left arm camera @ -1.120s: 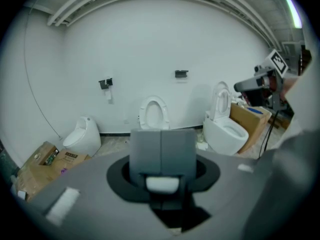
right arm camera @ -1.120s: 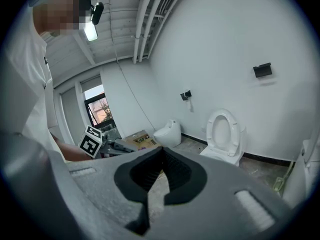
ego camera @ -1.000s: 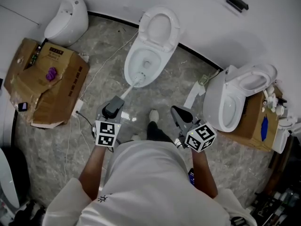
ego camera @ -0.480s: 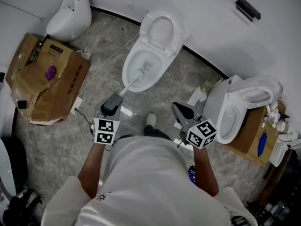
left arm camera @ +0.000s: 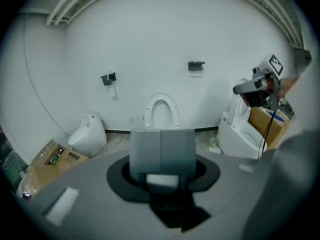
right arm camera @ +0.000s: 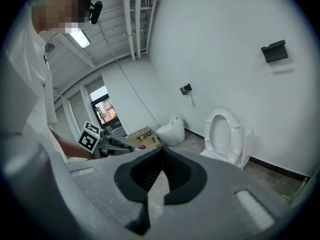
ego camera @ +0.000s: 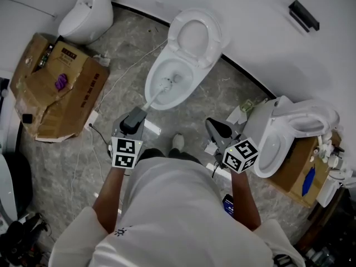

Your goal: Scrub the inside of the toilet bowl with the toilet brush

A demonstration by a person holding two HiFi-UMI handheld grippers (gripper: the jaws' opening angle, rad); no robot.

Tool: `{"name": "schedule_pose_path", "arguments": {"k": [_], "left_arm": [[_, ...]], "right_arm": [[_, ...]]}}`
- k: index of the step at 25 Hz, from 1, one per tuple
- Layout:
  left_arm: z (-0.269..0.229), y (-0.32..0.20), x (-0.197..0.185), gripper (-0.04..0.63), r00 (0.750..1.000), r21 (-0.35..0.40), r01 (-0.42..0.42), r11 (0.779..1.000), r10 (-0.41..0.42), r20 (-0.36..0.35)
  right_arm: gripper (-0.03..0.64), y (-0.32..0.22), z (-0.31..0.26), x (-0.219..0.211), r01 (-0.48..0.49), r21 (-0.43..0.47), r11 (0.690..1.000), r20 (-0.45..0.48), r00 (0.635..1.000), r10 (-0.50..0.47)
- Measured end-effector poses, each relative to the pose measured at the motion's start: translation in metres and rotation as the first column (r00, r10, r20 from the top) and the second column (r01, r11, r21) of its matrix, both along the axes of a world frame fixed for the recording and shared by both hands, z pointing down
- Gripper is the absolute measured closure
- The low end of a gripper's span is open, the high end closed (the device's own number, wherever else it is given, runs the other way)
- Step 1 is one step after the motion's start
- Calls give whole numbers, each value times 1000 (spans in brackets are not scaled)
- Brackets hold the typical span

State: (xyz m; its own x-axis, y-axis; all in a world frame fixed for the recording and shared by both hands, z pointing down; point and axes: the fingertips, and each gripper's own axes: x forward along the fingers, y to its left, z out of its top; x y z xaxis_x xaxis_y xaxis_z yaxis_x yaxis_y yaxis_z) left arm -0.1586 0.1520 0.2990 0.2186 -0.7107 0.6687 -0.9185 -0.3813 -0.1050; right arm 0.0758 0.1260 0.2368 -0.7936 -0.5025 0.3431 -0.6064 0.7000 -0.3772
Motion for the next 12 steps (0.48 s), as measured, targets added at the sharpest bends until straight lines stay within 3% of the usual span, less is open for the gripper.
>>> {"name": "schedule_pose_path", "arguments": {"k": [12], "left_arm": [[12, -12, -11, 437, 1000, -32, -11, 999, 12, 9]], "right_arm": [[617, -9, 18, -8, 8, -42, 999, -17, 1000, -9]]}}
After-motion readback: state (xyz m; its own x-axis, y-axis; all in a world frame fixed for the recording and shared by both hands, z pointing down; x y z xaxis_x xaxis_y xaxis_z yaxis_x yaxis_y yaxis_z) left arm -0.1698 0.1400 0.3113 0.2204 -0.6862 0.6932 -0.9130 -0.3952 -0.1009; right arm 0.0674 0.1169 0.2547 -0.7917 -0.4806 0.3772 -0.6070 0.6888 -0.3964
